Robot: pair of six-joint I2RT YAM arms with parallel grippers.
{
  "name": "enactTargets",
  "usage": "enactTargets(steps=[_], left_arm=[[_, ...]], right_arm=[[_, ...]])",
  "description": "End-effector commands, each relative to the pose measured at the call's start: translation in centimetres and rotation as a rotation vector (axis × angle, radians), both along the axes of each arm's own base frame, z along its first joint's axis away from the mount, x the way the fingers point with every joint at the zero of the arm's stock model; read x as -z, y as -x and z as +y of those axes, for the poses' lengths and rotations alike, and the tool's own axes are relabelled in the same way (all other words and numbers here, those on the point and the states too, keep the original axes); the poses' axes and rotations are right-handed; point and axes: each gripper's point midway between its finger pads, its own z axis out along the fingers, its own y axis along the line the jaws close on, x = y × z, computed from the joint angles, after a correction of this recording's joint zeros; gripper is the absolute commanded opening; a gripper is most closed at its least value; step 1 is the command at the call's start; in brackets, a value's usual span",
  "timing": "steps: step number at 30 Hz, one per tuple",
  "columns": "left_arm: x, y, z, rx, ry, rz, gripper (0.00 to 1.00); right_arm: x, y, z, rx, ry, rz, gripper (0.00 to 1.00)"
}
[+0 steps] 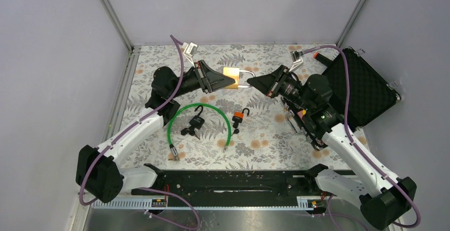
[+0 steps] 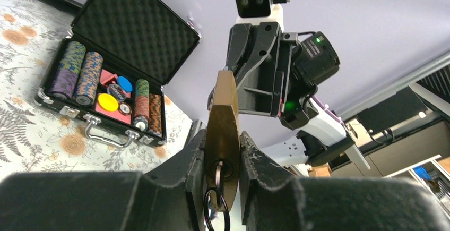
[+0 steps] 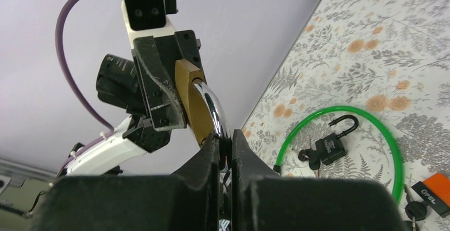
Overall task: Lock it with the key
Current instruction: Lock the lock.
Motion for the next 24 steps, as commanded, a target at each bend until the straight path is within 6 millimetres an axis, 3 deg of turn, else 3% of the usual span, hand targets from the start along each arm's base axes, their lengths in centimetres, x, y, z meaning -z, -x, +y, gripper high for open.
enactTargets(steps=[1, 6, 14, 24], left_arm=[[2.5, 4.6, -4.8, 0.214, -0.063, 0.026, 0.0], [5.7, 5.2, -5.3, 0.252, -0.071, 0.092, 0.0], [7.8, 5.5, -7.0, 0.276, -0.083, 0.127, 0.0], [8.3, 4.7, -8.4, 0.293, -0.07, 0.137, 0.0]], right_arm=[[-6.0, 5.3, 4.1, -0.253, -0.133, -0.178, 0.0], [-6.9, 5.7, 4.3, -0.255, -0.142, -0.233, 0.0], [-8.5, 6.8, 5.1, -0.296, -0.194, -0.284, 0.0], [-9.6, 8.9, 6.6, -0.402, -0.243, -0.29, 0.0]])
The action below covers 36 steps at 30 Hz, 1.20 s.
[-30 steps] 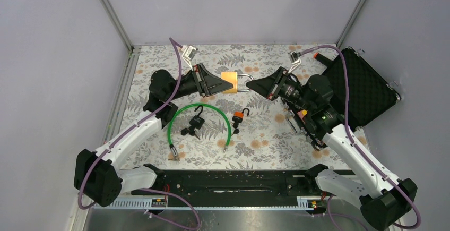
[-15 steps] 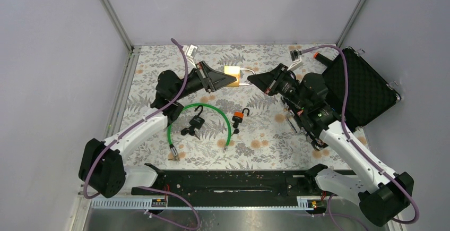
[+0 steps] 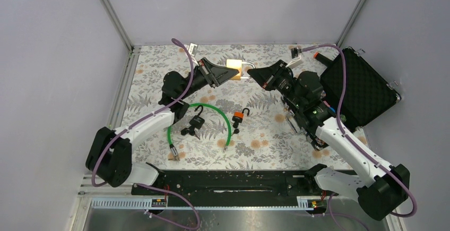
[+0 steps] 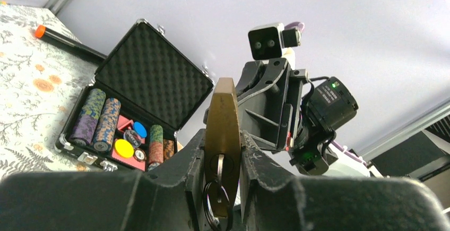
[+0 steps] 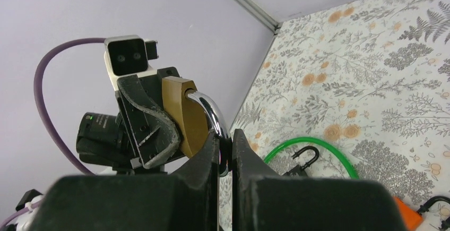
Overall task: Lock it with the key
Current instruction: Lock the lock.
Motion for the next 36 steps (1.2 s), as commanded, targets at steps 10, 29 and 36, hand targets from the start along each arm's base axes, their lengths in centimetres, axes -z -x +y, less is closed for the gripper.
enactTargets(steps=[10, 29, 36], left_arm=[[6.5, 8.3, -5.6, 0.403, -0.18, 0.137, 0.0], [3.0, 6.5, 2.4, 0.164, -0.463, -0.224, 0.92], [4.3, 8.9, 2.8, 0.339, -0.548, -0.381, 0.96]], right_arm=[[-8.3, 11.4, 6.1, -0.456, -0.071, -0.273, 0.0], [-1.7, 9.1, -1.9, -0.316, 0.473, -0.26, 0.0], [-1.2, 12.9, -1.0, -0.569, 0.508, -0.342, 0.0]])
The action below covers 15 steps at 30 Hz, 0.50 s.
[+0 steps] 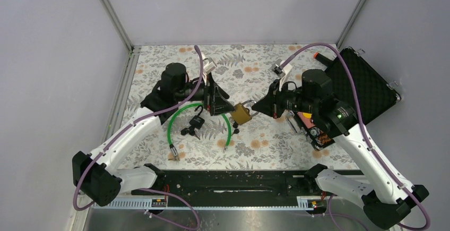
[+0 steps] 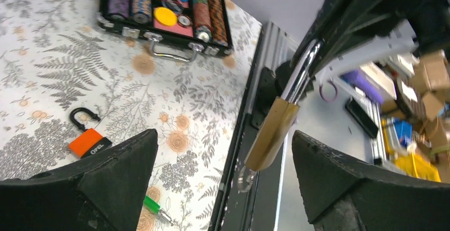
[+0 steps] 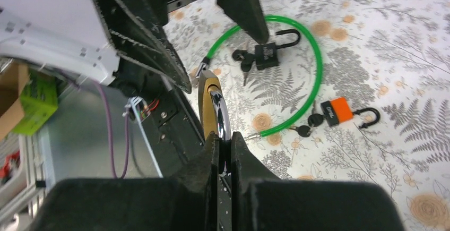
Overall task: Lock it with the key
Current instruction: Lock the lock.
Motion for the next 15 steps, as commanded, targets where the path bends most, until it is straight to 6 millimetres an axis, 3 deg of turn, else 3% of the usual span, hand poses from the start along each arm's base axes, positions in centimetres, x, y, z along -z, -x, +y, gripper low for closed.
enactTargets(steps=[1, 4, 9, 15], left_arm=[[-1.3, 3.3, 0.1, 0.242, 0.002, -0.144, 0.96], [-2.2, 5.4, -0.3, 0.35, 0.036, -0.174, 0.95], [-3.1, 7.2, -1.3, 0.419, 0.051, -0.207, 0.93], [-1.5, 7.0, -2.0, 0.442, -0.008, -0.106, 0.7]], right_arm=[[-4.5, 3.2, 1.2, -0.251, -0.086, -0.143, 0.0], [-4.6, 4.1, 1.6, -0.315, -0.099, -0.147, 0.0], [-4.6, 3.8, 2.2, -0.346, -0.1, -0.142, 0.0], [-4.7, 3.5, 3.0, -0.395, -0.112, -0.138, 0.0]])
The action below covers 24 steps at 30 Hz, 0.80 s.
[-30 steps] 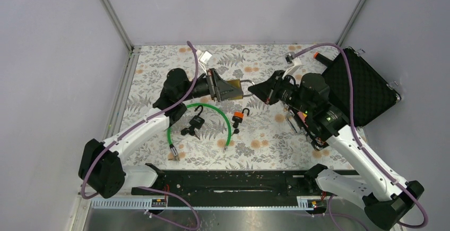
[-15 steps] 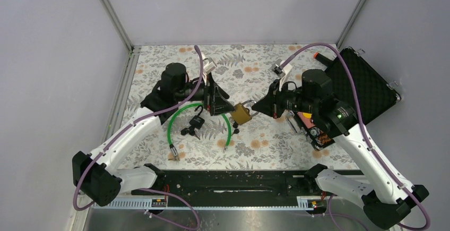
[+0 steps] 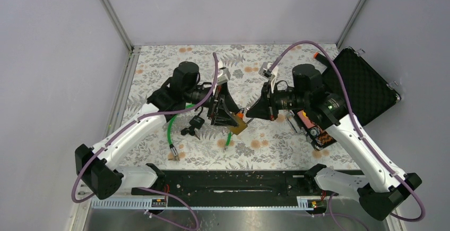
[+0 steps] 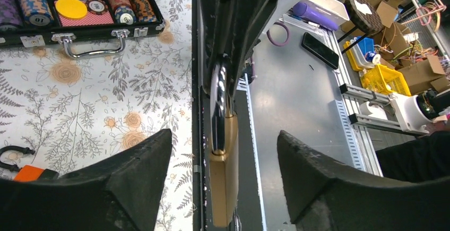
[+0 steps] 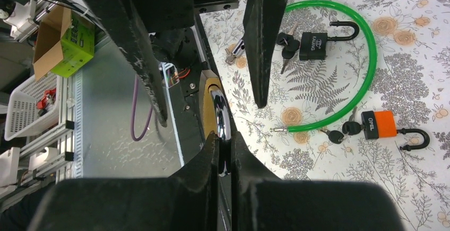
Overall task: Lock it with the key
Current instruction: Lock the lock.
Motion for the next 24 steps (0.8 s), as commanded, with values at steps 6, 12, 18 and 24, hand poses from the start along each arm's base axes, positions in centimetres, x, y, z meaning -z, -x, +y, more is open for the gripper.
enactTargets(steps=[6, 12, 18, 24], left_arm=[[-0.1, 0.2, -0.5, 0.065, -0.022, 0.021, 0.54], [0.2, 0.1, -0.5, 0.095, -0.035, 0.003, 0.44], [0.2, -1.0, -1.1, 0.081, -0.042, -0.016, 0.0], [-4.0, -6.3, -0.5, -0.216, 0.129, -0.031, 0.0]], right_arm=[[-4.5, 0.2, 1.4, -0.13, -0.102, -0.13, 0.0], [-4.4, -0.5, 1.8, -0.144, -0.092, -0.145, 0.0], [-4.7, -1.1, 2.4, -0.129, -0.102, -0.092, 0.0], [-4.7, -4.9, 1.8, 0.181, -0.098, 0.003, 0.6]])
